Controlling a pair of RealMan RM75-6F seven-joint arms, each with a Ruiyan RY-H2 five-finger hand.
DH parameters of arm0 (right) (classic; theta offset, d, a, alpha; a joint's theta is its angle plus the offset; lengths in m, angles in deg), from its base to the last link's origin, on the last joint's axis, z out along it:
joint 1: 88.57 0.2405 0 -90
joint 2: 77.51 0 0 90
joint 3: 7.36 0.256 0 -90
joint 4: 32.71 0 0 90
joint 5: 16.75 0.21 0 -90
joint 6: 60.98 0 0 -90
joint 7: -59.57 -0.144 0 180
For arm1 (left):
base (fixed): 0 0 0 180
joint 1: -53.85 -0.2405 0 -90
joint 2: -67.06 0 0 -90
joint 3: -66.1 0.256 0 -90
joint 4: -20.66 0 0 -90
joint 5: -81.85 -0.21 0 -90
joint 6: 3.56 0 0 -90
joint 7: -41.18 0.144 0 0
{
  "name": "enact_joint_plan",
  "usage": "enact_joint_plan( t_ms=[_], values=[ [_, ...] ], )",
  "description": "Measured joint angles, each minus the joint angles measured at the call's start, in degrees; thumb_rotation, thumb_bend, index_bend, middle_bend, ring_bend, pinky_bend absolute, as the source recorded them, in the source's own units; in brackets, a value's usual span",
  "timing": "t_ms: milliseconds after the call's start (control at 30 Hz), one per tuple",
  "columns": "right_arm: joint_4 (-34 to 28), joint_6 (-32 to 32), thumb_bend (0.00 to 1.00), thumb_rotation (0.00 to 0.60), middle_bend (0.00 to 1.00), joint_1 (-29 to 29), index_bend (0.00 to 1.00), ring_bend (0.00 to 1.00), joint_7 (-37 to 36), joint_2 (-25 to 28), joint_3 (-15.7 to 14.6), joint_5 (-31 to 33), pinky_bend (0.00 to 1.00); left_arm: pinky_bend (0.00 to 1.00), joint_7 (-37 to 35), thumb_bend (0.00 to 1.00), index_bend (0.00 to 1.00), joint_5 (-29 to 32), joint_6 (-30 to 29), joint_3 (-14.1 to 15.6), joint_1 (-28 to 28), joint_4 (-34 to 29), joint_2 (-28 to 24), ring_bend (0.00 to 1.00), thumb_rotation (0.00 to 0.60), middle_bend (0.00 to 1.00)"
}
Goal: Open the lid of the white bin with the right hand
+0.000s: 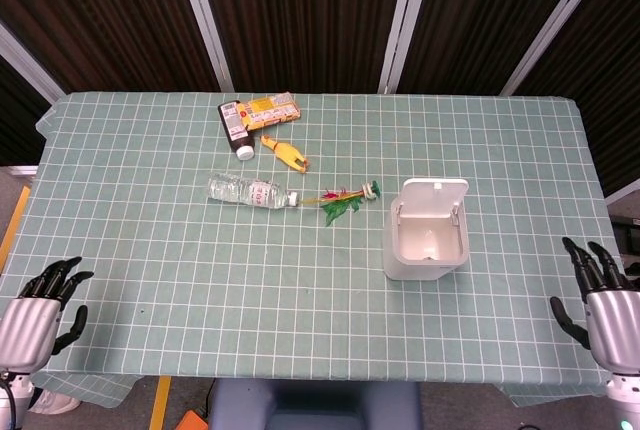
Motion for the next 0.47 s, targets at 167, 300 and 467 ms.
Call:
enact_joint_plan(
  t_ms=[167, 300, 467],
  values=[
    [1.1, -2.9, 0.28, 0.6, 0.0, -0.2, 0.0, 0.0, -4.0, 0.5, 0.5, 2.2, 0.22, 0.29, 0.0, 0.5, 0.27, 0.2, -0.1, -0.2, 0.0, 0.1, 0.1, 0.13, 0.6, 0.14],
    [1.2, -5.3, 0.26, 0.6, 0.0, 0.0, 0.0, 0.0, -0.1, 0.2, 0.7, 3.1, 0.22, 0.3, -0.4, 0.5, 0.27, 0.7, 0.2, -0.4, 0.1, 0.3, 0.0, 0.13, 0.6, 0.14],
    [1.8, -5.5, 0.26, 0.6, 0.0, -0.4, 0.0, 0.0, 1.6, -0.7, 0.6, 1.7, 0.21, 0.3, -0.7, 0.5, 0.27, 0.4, 0.4, -0.3, 0.3, 0.4, -0.1, 0.13, 0.6, 0.14]
  ],
)
